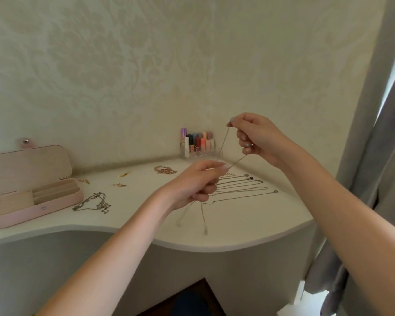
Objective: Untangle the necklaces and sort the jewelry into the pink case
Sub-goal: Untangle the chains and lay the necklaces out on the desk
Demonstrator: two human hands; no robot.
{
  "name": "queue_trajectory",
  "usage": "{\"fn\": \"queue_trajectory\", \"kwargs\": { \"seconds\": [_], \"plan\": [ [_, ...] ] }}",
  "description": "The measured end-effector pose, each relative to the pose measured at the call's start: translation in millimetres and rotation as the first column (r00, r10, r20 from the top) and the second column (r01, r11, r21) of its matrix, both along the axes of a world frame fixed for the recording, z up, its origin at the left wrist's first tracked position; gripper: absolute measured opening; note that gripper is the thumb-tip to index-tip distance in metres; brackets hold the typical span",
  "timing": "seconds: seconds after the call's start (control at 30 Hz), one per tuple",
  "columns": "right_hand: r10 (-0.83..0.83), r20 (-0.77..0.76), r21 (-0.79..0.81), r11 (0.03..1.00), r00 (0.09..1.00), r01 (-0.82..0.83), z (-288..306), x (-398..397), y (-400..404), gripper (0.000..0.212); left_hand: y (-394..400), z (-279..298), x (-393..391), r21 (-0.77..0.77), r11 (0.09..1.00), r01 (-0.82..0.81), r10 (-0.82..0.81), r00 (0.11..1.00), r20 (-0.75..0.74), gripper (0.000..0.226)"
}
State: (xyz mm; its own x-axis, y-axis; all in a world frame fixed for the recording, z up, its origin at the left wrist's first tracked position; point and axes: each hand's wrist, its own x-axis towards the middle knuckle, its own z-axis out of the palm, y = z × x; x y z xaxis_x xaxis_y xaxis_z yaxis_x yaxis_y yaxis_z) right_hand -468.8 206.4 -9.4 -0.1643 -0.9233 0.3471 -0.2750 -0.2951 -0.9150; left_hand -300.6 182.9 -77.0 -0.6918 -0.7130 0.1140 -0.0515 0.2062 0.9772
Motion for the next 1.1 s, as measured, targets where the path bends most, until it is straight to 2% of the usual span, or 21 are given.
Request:
{"fn": "queue_trajectory", "kwargs": {
  "seconds": [0.1,0.2,0.37,0.43,0.53,0.7,0.8,0.87,1.0,1.1],
  "plan": [
    [-0.033,-0.052,-0.016,0.999,0.998,0.033,0.2,-1.0,-2.4,0.016,2.6,-3.4,-9.8,-0.080,0.995,0.060,-0.052,0.994,0.091,0.025],
    [-0.123,-0.107,-0.012,0.992,0.987,0.122,-6.6,-15.1,-3.2,0.017,-1.4,-10.8,-8.1,-0.089,0.996,0.000,0.011,0.993,0.119,0.032],
    [-0.257,-0.175,0.113,0.954,0.950,0.278,-51.4,-48.8,-1.8,0.017,-14.2,-26.0,11.1,-0.296,0.954,-0.043,0.157,0.914,0.375,0.039],
    [-0.320,-0.181,0.146,0.926,0.930,0.347,-71.5,-61.9,-3.1,0.017,-13.2,-32.5,11.7,-0.373,0.928,-0.024,0.191,0.888,0.419,0.040],
    [-0.378,-0.253,0.208,0.878,0.891,0.431,-97.7,-77.9,-4.8,0.013,-11.4,-43.6,9.5,-0.552,0.834,0.022,0.285,0.838,0.465,0.036],
    [-0.420,-0.455,0.185,0.818,0.785,0.545,-128.7,-98.8,-6.6,0.025,-10.7,-64.6,3.2,-0.621,0.784,0.015,0.376,0.784,0.494,0.034],
    [-0.449,-0.539,0.119,0.797,0.713,0.593,-142.8,-105.6,-3.3,0.017,-7.7,-72.2,-2.1,-0.685,0.726,0.056,0.423,0.749,0.510,0.035],
    [-0.486,-0.562,0.052,0.787,0.669,0.615,-151.6,-109.3,-2.5,0.011,-4.0,-73.4,-5.0,-0.728,0.680,0.087,0.432,0.755,0.494,0.035],
    [-0.538,-0.531,-0.028,0.783,0.655,0.621,-159.7,-115.6,-2.9,0.010,0.0,-73.1,-11.9,-0.802,0.593,0.073,0.465,0.782,0.415,0.031],
    [-0.521,-0.610,-0.061,0.782,0.597,0.621,-159.9,-119.0,-3.4,0.006,-0.7,-75.4,-16.3,-0.836,0.549,0.014,0.521,0.776,0.355,0.029]
  ]
}}
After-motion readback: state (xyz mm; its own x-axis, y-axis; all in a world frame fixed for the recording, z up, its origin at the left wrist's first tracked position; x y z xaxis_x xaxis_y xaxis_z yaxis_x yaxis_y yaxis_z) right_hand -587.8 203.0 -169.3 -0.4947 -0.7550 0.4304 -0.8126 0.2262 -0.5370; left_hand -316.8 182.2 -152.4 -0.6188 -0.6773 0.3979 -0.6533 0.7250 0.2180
